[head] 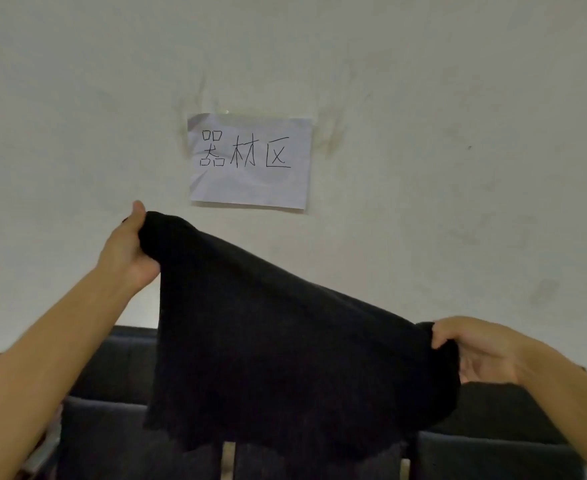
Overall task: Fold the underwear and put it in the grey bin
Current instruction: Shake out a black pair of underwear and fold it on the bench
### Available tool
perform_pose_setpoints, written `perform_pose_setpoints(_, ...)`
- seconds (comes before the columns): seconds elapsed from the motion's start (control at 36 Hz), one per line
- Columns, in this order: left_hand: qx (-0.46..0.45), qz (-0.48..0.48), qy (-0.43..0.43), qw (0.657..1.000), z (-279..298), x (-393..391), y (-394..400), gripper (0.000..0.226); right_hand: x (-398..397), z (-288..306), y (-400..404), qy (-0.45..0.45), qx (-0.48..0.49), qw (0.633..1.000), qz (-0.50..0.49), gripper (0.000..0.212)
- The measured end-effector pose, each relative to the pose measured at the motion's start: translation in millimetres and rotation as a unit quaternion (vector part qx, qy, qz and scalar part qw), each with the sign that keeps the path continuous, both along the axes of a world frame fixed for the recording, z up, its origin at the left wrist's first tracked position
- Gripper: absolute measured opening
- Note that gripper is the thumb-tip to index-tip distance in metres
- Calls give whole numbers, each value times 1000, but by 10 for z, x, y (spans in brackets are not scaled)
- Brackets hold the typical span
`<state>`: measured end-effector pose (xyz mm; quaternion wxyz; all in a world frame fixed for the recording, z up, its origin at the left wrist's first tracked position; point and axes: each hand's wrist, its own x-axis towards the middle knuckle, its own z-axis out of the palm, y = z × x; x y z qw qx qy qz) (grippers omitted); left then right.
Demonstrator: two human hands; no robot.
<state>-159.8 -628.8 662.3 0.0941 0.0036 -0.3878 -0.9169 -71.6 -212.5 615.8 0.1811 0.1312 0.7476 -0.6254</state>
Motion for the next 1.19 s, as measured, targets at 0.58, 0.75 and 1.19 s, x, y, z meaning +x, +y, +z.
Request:
perform_pose_setpoints(0.58, -47, 2, -29, 998, -167, 30, -154, 67, 24, -250, 123, 186, -338, 915, -118, 24)
perform_pose_setpoints(0.75, -185, 0, -98, 978, -212, 93, -124, 3, 8, -292, 143, 234, -144, 947, -164, 29)
perform_pose_setpoints(1.19, -308, -53, -181, 933, -668, 260, -237, 24, 273, -254, 373, 169, -3, 970, -177, 9)
